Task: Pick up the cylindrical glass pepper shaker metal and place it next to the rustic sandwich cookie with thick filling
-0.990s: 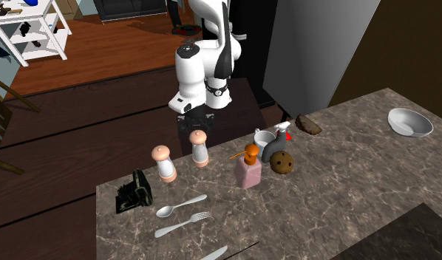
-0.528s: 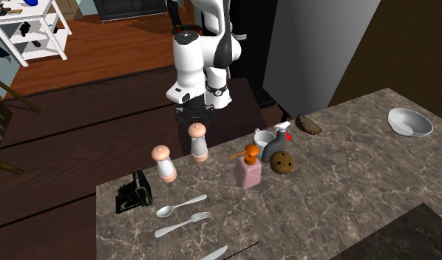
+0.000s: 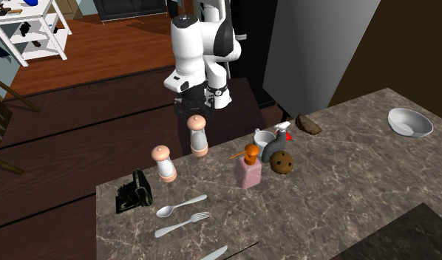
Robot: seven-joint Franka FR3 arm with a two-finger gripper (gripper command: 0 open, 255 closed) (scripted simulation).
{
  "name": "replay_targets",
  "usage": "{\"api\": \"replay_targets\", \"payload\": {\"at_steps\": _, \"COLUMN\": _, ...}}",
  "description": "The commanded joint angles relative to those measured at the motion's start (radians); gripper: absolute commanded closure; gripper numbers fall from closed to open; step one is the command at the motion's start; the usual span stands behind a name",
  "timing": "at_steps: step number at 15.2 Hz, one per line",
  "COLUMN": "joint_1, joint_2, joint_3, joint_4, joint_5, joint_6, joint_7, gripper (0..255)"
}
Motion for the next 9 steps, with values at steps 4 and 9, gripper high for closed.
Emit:
{"api": "replay_targets", "payload": {"at_steps": 4, "joint_1": -0.001, "joint_2": -0.022, "joint_3": 0.002, "joint_4": 0.050, "joint_5": -0.002, "joint_6": -0.072, "joint_7": 0.000, "gripper": 255}}
{"api": "replay_targets", "payload": {"at_steps": 9, "joint_1": -0.001, "joint_2": -0.038, "joint_3": 0.006, "joint_4": 0.103, "joint_5": -0.003, "joint_6": -0.141, "joint_7": 0.003, "gripper": 255}}
